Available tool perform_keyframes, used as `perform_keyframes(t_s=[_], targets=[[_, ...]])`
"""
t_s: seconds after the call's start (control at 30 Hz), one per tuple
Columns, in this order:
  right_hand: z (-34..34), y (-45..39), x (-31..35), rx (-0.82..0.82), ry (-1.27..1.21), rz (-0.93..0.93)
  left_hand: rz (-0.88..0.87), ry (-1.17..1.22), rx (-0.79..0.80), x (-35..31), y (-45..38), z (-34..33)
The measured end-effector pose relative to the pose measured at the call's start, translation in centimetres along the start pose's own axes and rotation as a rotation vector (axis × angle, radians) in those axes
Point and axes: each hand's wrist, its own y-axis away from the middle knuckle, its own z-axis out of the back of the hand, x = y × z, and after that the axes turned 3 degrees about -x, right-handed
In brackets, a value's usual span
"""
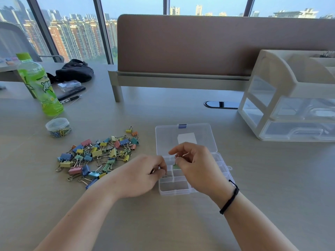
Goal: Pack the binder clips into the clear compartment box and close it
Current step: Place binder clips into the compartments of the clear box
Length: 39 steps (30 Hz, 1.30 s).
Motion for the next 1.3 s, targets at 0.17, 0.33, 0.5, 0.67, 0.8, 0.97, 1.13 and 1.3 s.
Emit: perform_keyframes(t_s=[0.17,0.33,0.5,0.67,0.8,0.97,1.13,1.3], targets=[[0.3,0.1,0.6,-0.013,-0.033,-0.026,-0.056,0.074,-0.084,0.1,0.2,0.1],[0.5,0.0,0.9,-0.041,-0.012,-0.046,-0.114,0.121,-0.199,-0.2,0.5,0.5],[0.4,0.3,1.2,-0.001,-0.048,-0.062,-0.135,0.128,-0.257,-0.5,0.5,0.6],[0.1,0.4,0.8,-0.024,0.121,0.025,-0.109,0.12,-0.288,-0.8,0.5,0.3],[-0.5,0.6,0.8,-0.052,0.253,0.095,-0.028,0.117,-0.319,-1.2,0.4,-0.3],[-0.9,0.9,1.0,-0.051,0.355,0.122,0.058,0.098,-0.338,-1.5,0.5,-0.7],[-0.9,1.0,1.1,-0.037,0.426,0.13,0.08,0.071,-0.329,-1.5,0.4,-0.6],[-0.9,1.0,1.0,-0.017,0.446,0.139,0.041,0.09,-0.265,-1.0,0.5,0.1]])
